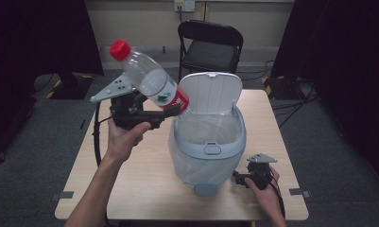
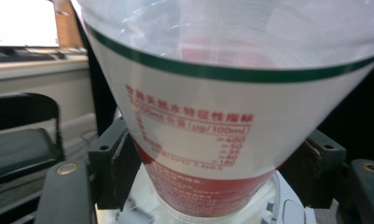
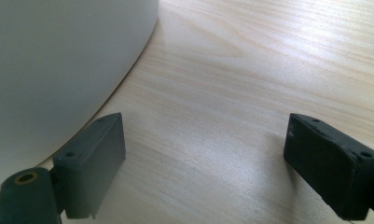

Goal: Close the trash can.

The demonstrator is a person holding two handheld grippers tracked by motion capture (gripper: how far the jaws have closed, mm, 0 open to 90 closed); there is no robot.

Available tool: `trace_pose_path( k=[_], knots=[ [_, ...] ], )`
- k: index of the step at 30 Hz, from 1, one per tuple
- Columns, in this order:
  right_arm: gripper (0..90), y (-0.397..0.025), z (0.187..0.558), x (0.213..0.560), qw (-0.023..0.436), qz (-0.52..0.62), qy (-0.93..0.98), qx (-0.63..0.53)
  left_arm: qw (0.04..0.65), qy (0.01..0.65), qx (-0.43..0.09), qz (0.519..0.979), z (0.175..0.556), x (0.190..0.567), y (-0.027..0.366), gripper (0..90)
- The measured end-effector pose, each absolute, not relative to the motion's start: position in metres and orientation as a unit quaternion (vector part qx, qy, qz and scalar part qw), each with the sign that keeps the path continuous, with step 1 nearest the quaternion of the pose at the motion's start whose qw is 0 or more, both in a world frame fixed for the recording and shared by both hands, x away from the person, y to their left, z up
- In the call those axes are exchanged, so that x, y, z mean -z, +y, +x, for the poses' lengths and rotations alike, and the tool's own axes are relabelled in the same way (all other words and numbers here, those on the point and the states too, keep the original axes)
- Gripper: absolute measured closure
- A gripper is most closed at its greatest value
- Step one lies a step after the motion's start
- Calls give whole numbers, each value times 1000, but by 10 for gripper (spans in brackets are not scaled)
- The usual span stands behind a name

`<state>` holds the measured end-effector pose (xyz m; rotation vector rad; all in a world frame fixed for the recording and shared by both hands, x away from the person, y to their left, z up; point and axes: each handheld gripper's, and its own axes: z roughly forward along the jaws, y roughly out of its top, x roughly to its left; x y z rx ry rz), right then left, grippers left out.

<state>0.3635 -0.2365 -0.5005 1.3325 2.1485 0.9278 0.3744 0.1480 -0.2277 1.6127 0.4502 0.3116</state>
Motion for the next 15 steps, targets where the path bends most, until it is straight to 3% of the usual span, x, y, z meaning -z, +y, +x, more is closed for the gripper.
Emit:
trace_pose_path(
  k=[10, 12, 15],
  knots=[
    [115, -237, 364, 500, 223, 482, 778, -336, 653, 179, -104, 729, 384, 225, 116, 258],
    [114, -237, 364, 500, 223, 482, 778, -336, 650, 172, -97, 734, 385, 226, 111, 212],
    [114, -237, 364, 500, 222, 482, 778, -336, 637, 181, -100, 742, 387, 228, 107, 256]
  ],
)
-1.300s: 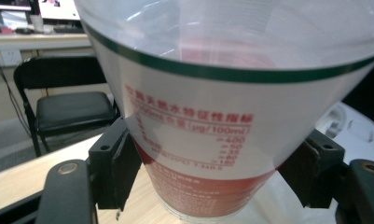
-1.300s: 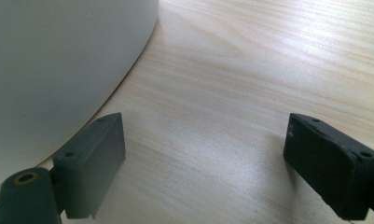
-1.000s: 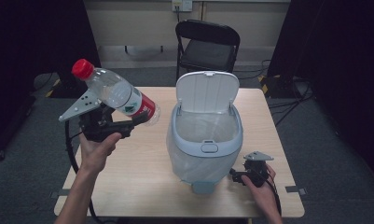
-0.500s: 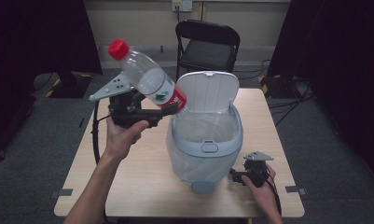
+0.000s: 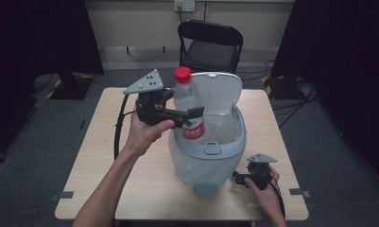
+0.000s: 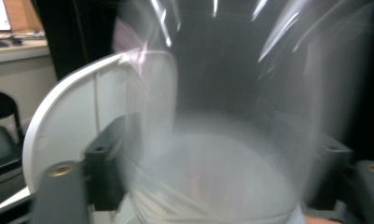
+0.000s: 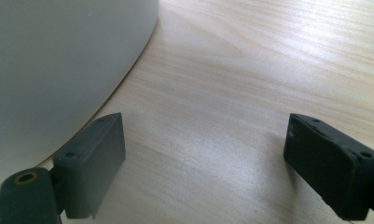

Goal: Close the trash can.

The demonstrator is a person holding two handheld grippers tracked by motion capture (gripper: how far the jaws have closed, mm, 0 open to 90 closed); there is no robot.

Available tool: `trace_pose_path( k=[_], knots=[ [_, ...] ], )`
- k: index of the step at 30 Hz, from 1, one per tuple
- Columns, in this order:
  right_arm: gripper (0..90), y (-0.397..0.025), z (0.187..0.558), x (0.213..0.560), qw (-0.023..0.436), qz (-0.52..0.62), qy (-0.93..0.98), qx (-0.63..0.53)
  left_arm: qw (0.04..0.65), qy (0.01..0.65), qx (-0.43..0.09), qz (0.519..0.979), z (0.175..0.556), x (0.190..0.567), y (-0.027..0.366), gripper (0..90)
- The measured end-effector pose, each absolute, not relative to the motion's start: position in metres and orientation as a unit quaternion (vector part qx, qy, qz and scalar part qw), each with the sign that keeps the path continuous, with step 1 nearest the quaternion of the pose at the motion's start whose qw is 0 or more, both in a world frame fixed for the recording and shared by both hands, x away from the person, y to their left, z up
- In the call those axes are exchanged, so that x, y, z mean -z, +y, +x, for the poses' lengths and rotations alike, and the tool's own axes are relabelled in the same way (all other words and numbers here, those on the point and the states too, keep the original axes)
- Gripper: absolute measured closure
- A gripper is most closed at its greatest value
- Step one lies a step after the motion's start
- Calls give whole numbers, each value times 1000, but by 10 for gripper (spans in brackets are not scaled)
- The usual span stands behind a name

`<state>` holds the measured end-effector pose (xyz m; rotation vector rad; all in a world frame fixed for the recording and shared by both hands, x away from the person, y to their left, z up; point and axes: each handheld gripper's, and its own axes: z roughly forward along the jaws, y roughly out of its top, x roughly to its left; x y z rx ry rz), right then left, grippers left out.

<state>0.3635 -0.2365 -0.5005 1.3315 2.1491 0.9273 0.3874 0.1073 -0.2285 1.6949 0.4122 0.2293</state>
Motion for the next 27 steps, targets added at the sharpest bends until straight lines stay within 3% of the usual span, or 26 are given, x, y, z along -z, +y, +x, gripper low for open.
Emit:
trace_pose_path(
  k=[8, 19, 27],
  knots=[
    [114, -237, 364, 500, 223, 482, 778, -336, 650, 174, -101, 733, 387, 227, 108, 196],
    [113, -237, 364, 500, 222, 480, 779, -336, 649, 198, -114, 726, 395, 233, 132, 283],
    [113, -237, 364, 501, 222, 480, 779, -336, 643, 215, -130, 723, 405, 234, 155, 288]
  ],
)
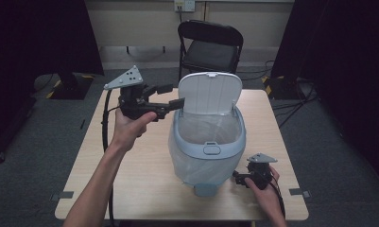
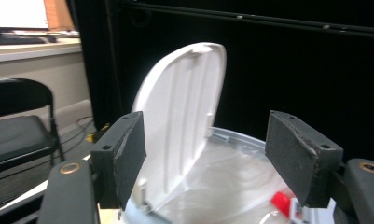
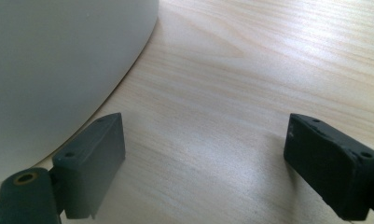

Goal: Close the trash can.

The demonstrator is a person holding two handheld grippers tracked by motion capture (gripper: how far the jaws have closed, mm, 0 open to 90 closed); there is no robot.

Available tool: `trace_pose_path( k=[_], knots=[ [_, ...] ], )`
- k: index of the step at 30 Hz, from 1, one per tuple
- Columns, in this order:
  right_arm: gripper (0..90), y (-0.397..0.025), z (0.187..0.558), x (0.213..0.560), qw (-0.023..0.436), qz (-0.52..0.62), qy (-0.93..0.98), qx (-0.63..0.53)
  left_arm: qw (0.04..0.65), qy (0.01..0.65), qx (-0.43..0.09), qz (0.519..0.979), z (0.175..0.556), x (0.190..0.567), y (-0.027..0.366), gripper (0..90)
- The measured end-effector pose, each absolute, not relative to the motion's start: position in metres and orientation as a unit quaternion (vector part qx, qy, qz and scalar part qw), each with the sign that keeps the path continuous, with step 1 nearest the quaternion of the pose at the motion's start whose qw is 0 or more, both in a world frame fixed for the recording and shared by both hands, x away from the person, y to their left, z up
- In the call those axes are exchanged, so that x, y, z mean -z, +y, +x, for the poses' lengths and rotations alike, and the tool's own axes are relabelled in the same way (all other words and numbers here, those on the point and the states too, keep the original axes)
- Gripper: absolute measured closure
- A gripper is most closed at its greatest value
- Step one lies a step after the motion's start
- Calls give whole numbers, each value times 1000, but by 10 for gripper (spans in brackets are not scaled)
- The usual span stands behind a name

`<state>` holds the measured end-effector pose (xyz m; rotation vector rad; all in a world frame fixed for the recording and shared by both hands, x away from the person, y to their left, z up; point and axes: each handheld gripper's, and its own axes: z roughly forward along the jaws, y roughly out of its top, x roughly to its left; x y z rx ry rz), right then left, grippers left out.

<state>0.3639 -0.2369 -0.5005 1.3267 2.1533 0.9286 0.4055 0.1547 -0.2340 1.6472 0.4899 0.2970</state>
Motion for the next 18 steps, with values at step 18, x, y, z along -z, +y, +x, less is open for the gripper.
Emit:
trace_pose_path(
  k=[18],
  knots=[
    [115, -237, 364, 501, 222, 481, 779, -336, 646, 270, -137, 701, 426, 245, 187, 393]
  ],
)
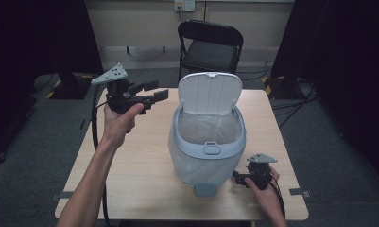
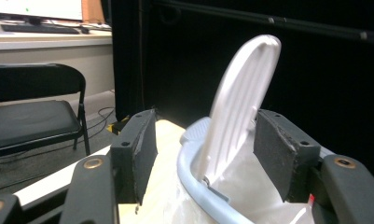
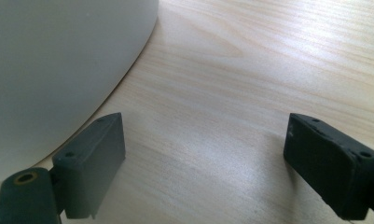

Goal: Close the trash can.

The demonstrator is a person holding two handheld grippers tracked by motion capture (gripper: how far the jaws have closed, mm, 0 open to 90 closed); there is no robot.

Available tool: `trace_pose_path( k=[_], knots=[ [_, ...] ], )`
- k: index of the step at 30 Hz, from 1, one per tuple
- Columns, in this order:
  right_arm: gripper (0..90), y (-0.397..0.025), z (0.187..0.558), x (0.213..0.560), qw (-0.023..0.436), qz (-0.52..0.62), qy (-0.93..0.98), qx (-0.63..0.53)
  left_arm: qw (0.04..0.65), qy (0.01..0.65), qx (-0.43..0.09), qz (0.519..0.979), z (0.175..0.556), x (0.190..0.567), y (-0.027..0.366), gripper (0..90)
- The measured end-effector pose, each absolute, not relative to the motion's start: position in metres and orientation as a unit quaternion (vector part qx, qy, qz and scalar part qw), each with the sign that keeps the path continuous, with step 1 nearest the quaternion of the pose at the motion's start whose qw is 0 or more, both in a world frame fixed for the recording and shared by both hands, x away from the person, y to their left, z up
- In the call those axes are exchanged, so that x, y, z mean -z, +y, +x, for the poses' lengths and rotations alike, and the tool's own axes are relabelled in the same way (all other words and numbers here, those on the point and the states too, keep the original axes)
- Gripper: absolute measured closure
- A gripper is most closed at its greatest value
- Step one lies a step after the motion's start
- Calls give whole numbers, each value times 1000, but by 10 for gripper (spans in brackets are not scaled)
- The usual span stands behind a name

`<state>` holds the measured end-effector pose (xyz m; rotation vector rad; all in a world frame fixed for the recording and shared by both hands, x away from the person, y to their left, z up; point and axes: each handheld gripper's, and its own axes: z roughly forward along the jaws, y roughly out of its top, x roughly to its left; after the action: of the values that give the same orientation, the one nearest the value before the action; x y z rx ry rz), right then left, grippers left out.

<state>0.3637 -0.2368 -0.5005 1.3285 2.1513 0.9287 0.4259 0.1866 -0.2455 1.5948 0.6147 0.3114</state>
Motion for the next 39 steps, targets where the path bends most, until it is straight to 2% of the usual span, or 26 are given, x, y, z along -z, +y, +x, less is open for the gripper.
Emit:
trace_pose_path(
  k=[11, 13, 15, 17, 18, 20, 21, 25, 28, 29, 39],
  knots=[
    [114, -237, 364, 500, 221, 480, 779, -336, 653, 297, -142, 682, 452, 231, 175, 391],
    [114, -237, 364, 500, 222, 480, 780, -336, 655, 303, -128, 680, 460, 231, 169, 389],
    [114, -237, 364, 500, 221, 479, 780, -336, 649, 304, -160, 679, 462, 230, 164, 389],
    [113, -237, 364, 500, 221, 478, 781, -336, 647, 303, -161, 681, 465, 231, 162, 389],
    [113, -237, 364, 500, 221, 478, 781, -336, 654, 307, -130, 679, 470, 233, 159, 385],
    [113, -237, 364, 500, 221, 478, 781, -336, 653, 303, -129, 682, 471, 234, 157, 382],
    [113, -237, 364, 500, 221, 477, 781, -337, 660, 301, -107, 680, 472, 236, 151, 375],
    [113, -237, 364, 501, 221, 477, 781, -337, 654, 295, -110, 688, 471, 237, 146, 391],
    [113, -237, 364, 501, 221, 477, 781, -337, 664, 284, -78, 687, 468, 241, 145, 378],
    [113, -237, 364, 501, 221, 477, 781, -337, 665, 282, -75, 688, 467, 242, 144, 356],
    [113, -237, 364, 501, 221, 477, 781, -337, 642, 263, -79, 716, 453, 246, 137, 343]
  ],
)
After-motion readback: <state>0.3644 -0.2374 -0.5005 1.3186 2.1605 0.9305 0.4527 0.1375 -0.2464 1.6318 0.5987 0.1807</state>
